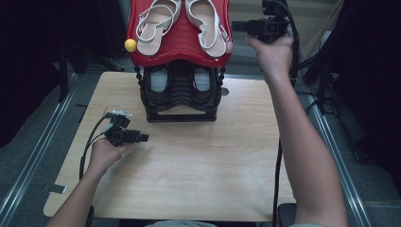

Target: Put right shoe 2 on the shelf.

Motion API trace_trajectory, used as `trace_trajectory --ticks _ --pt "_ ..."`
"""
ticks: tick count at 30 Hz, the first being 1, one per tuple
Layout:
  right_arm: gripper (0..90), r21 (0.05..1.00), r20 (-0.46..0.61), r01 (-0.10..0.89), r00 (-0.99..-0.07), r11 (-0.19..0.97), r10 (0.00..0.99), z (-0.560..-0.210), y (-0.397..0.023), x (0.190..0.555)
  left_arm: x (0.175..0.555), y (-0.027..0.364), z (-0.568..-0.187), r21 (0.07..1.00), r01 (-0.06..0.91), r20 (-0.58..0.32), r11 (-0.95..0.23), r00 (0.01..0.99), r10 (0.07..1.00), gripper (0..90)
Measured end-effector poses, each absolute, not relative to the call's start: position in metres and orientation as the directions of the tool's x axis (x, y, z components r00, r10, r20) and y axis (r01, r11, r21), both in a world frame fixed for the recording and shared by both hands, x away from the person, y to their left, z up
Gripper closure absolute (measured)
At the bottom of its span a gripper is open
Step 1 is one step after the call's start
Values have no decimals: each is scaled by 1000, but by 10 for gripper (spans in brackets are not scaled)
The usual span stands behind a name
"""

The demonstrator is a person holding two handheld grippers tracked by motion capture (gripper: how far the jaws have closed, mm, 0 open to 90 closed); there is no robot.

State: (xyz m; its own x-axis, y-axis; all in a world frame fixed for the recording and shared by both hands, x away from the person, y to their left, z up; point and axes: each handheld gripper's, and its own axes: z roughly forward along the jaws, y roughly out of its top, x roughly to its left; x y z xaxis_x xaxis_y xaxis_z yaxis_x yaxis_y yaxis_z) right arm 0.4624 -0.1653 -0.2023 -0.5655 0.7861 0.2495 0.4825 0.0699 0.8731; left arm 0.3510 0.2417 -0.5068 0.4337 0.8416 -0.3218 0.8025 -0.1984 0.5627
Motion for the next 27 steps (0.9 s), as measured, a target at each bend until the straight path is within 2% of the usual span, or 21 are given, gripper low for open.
trace_trajectory --ticks 19,27 --pt "716 849 275 525 -531 57 801 -253 -191 459 351 242 -507 565 802 -325 -194 432 841 476" --pt "644 846 279 530 -535 59 798 -278 -198 451 351 243 -507 566 803 -329 -186 427 843 476"
